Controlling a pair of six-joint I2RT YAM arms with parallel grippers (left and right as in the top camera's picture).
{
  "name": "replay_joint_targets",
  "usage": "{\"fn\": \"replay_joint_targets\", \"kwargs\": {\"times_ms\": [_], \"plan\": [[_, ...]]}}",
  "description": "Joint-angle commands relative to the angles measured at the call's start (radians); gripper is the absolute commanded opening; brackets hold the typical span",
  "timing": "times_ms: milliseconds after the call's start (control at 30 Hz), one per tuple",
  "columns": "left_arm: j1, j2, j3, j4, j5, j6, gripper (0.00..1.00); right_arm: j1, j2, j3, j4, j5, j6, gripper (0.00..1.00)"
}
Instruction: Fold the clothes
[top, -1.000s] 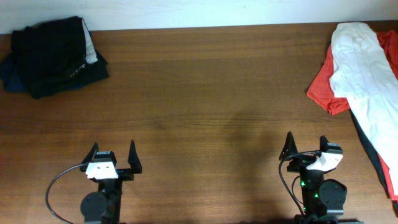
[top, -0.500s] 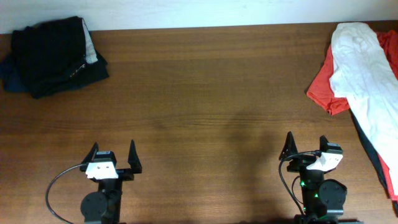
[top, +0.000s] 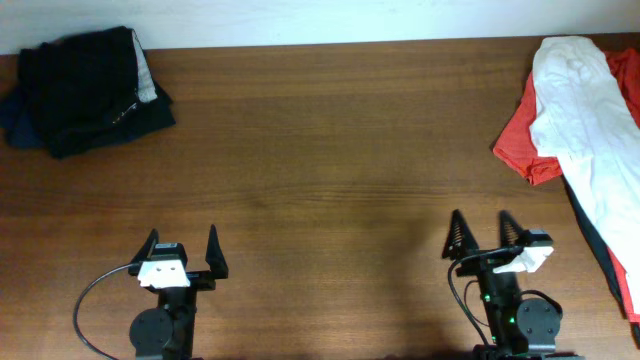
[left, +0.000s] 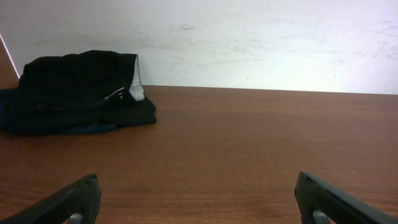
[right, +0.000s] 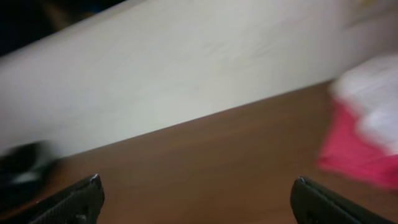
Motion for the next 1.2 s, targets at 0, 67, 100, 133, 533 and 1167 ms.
{"fn": "replay_joint_targets", "kwargs": {"times_ms": [0, 67, 100, 133, 533, 1167], "plan": [[0.005, -0.003, -0.002, -0.008, -0.002, -0.006, 0.99, -0.006, -0.003, -0.005, -0.006, -0.268, 0.282, 0.99], [0.005, -0.003, -0.002, -0.008, -0.002, -0.006, 0.99, -0.006, -0.003, -0.005, 0.04, -0.275, 0.375, 0.99], [0.005, -0.003, -0.002, -0.008, -0.002, -0.006, 0.99, -0.006, -0.003, -0.005, 0.131, -0.279, 0.373, 0.99], [0.005, -0.003, -0.002, -0.008, -0.002, -0.006, 0.99, -0.006, -0.003, -0.005, 0.208, -0.279, 0.354, 0.98], [0.005, -0.003, -0.002, -0.008, -0.002, -0.006, 0.99, -0.007, 0.492, 0.529, 0.036, -0.003, -0.084, 0.99], [0.005, -0.003, -0.002, -0.008, -0.002, -0.006, 0.99, -0.377, 1.921, 1.993, -1.023, 0.438, -0.293, 0.99]]}}
